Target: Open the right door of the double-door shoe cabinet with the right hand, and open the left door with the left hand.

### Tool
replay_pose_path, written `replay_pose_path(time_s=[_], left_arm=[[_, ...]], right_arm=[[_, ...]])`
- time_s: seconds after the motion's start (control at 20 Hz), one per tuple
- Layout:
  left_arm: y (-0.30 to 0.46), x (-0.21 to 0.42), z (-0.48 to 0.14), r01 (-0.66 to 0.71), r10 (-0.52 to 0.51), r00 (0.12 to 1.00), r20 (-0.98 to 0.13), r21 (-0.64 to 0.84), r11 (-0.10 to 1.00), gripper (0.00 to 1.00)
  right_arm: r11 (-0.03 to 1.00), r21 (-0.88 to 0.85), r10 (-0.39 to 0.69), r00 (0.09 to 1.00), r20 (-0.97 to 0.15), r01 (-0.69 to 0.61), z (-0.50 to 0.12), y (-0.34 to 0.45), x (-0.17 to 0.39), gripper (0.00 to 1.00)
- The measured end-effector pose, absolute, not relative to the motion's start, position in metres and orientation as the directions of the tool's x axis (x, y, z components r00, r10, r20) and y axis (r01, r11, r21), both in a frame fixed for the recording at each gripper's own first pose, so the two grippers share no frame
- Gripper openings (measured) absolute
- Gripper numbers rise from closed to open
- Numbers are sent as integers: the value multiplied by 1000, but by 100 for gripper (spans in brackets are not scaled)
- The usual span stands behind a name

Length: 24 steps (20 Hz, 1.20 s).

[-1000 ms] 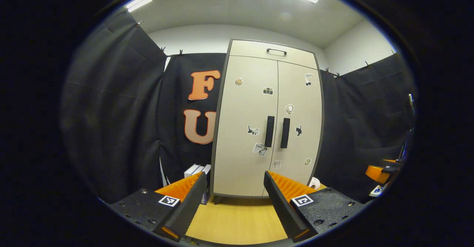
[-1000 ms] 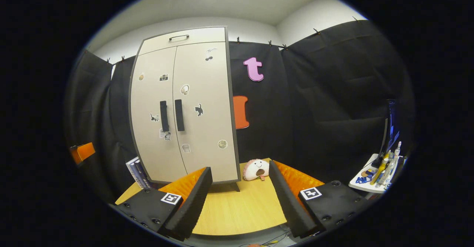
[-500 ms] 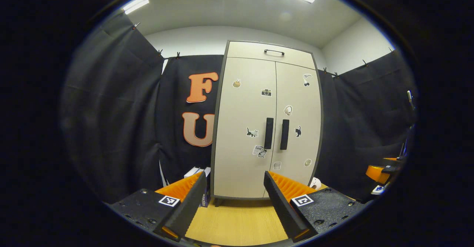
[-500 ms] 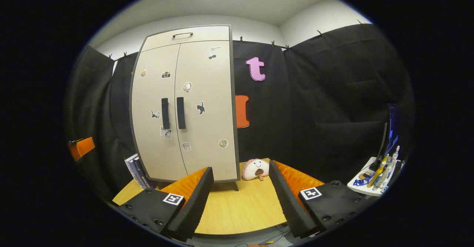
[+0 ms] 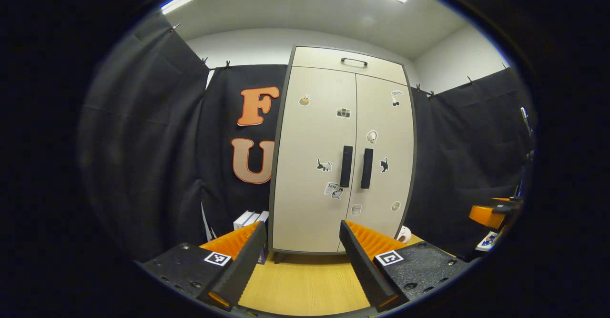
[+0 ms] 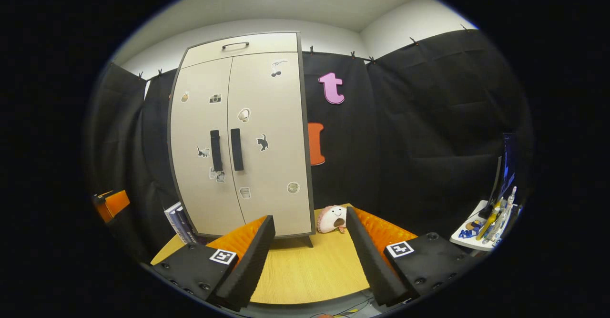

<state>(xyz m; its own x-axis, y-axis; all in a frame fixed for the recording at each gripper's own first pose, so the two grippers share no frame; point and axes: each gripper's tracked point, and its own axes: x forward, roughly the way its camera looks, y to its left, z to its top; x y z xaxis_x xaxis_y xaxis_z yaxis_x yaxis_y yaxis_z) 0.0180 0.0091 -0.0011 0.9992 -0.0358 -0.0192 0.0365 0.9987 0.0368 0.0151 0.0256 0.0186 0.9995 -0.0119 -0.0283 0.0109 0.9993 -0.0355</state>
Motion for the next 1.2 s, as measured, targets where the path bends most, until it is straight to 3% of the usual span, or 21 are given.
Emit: replay_pose_path(time_s=[0.8,1.2], left_arm=[[47,35,-20,-16,18,998,-58,25,1000,95],[76,44,-17,-78,79,995,-59,29,997,94]], right_arm=[[983,-61,174,984,20,-173,101,190,180,98],[980,-95,177,983,43,-173,113,232,268,98]])
